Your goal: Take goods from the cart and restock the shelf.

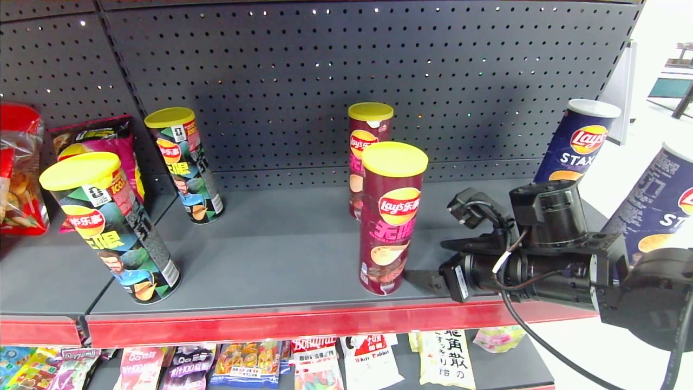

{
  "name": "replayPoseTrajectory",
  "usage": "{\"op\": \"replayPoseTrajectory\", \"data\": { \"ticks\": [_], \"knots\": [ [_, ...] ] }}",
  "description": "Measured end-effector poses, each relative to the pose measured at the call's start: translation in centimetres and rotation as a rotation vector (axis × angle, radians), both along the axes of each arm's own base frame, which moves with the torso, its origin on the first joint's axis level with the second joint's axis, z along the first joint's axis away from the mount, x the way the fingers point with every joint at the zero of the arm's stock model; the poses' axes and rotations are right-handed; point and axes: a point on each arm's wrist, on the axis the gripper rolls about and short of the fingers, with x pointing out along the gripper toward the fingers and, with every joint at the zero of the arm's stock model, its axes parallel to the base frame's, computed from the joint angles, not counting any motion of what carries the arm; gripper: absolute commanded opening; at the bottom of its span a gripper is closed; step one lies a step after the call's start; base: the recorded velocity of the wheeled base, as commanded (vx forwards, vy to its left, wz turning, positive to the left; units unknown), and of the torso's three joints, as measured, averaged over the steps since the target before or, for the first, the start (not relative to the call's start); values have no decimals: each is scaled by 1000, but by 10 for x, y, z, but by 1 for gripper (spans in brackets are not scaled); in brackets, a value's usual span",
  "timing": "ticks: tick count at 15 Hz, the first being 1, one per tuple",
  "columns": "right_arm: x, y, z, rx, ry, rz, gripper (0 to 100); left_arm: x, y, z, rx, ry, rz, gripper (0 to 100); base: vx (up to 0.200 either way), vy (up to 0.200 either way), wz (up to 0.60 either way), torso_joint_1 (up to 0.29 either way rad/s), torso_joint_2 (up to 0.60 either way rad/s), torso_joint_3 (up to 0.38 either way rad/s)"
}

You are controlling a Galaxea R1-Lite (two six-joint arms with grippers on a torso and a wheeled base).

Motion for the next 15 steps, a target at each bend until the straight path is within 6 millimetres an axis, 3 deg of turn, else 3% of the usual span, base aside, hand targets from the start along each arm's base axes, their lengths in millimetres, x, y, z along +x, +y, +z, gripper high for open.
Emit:
{"op": "replayPoseTrajectory", "data": {
  "ticks": [15],
  "knots": [
    [3, 12, -1, -4, -7, 15, 100, 0, 0, 0, 0, -1, 1, 100, 0, 0, 0, 0, 0, 0]
  ]
}}
